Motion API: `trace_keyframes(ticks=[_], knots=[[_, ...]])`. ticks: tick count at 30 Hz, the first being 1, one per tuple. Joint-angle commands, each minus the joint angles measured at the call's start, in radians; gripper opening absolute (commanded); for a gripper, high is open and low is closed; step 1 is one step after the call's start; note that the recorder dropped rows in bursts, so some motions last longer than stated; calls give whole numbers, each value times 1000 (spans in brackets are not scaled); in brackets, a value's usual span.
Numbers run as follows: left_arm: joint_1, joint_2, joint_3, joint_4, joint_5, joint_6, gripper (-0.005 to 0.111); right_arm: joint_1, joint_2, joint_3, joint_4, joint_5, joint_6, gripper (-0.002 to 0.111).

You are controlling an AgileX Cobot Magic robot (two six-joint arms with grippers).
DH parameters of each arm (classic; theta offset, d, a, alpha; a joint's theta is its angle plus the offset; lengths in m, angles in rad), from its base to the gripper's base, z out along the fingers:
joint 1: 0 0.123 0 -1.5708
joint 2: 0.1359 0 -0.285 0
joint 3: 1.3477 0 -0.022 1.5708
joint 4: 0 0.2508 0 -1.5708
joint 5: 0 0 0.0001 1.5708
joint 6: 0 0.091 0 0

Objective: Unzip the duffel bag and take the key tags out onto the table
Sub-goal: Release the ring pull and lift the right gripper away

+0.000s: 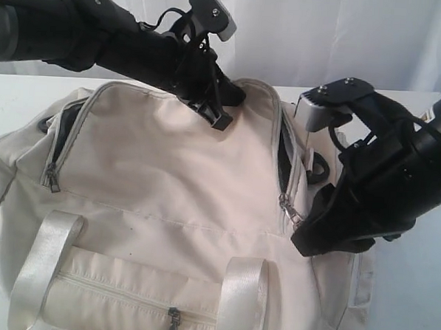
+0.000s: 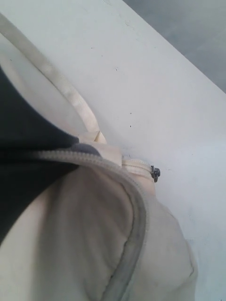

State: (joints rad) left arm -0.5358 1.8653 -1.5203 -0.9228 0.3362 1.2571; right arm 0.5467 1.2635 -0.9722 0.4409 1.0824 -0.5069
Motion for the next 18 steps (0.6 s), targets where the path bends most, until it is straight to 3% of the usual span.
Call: trace_keyframes(ticks=[1,6,9,14,18], knots=[[14,-28,-5,9,28,-6,0,4,-6,8,5,-5,-39,20],[14,-28,-5,36,80,-6,0,4,-6,7,3,-94,-39,43],[14,-28,-5,48,104,-6,9,4,-10,5,-7,-96,-39,46],[14,-28,-5,71,120,-6,43,4,-32,5,-14,-68,-77,46],[14,-28,-5,71,131,-6,48,4,-68,4,-20,-82,-80,46]])
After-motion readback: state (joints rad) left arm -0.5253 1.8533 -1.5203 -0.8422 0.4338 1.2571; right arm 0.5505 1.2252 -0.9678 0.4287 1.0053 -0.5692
